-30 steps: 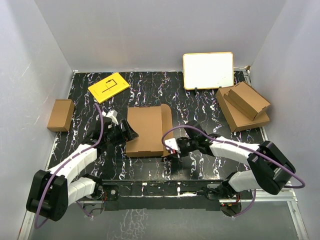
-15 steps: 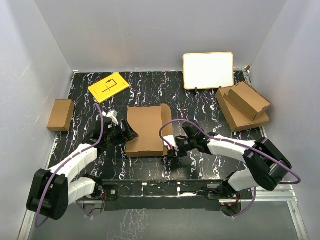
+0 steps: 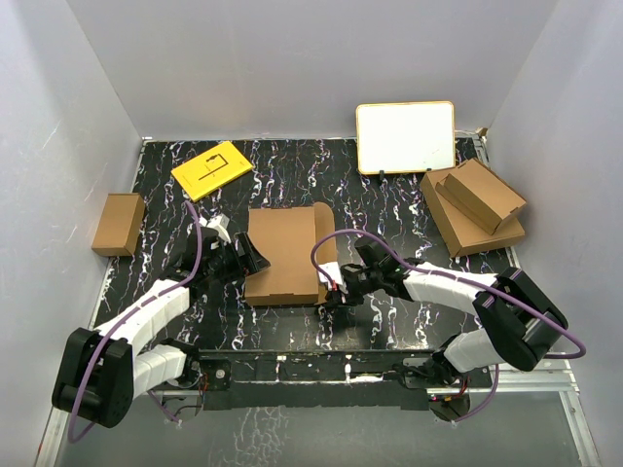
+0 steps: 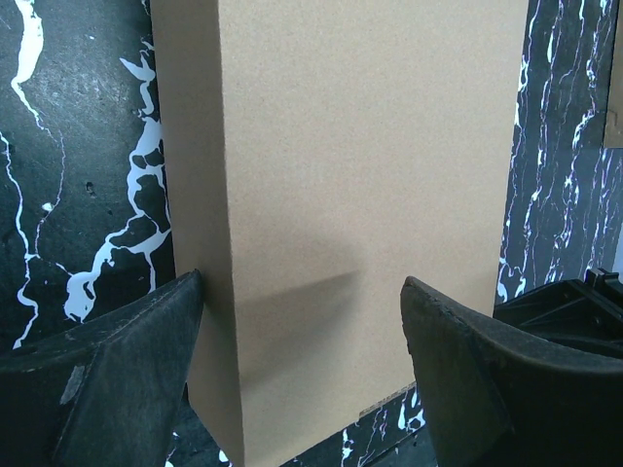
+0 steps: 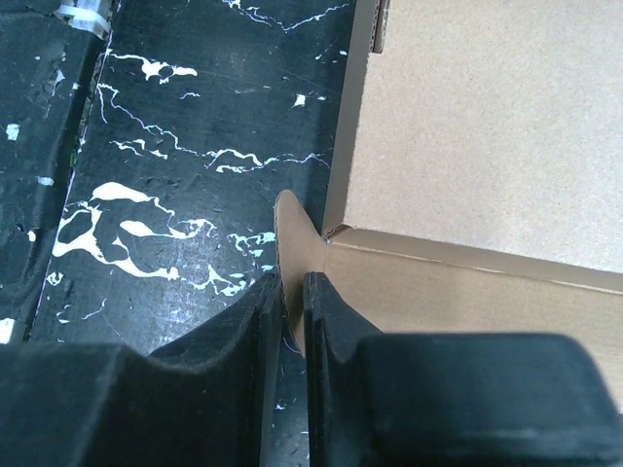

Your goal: Fold the paper box

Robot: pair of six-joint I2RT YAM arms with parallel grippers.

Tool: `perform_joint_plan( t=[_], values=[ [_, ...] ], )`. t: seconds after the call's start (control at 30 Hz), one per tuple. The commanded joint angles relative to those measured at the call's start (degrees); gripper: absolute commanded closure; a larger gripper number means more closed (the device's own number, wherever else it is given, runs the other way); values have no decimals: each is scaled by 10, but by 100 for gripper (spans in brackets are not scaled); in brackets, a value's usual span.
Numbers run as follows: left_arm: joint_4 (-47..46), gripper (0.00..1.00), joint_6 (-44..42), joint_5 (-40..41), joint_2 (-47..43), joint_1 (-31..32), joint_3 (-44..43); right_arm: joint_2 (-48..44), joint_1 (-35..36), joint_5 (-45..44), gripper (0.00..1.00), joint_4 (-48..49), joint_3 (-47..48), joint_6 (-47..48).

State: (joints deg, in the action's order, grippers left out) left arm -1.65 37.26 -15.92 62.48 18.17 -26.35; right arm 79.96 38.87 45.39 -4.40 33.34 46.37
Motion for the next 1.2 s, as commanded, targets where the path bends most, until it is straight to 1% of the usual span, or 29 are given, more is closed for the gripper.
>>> perform_joint_plan(
  t=[0.0, 0.1, 0.17, 0.43, 0.57, 0.77, 0.87, 0.97, 1.17],
  values=[
    [-1, 21, -5, -10, -1, -2, 1, -5, -2, 13, 84, 26, 27, -9],
    [7, 21, -8, -9, -6, -1, -4, -7, -3, 5, 90, 20, 26, -7],
    [11, 21, -10, -7, -9, -1, -5, -6, -3, 0, 91, 12, 28, -5],
    [11, 24, -12, -5, -5, -1, -4, -6, -13, -3, 92, -18, 37, -4],
    [14, 25, -13, -3, -2, -1, -6, 15, -13, -9, 92, -60, 56, 10],
    [18, 25, -11, -11, -4, -2, -15, 20, -14, -6, 90, -89, 62, 38],
    [18, 25, -8, -19, -7, -2, -24, 16, -13, 1, 85, -94, 63, 45],
    [20, 25, -7, -22, -10, -2, -29, 11, -13, 9, 82, -87, 64, 35],
    [10, 25, 3, -28, -8, -2, -23, 8, -6, -3, 81, -64, 63, 11]
  ],
)
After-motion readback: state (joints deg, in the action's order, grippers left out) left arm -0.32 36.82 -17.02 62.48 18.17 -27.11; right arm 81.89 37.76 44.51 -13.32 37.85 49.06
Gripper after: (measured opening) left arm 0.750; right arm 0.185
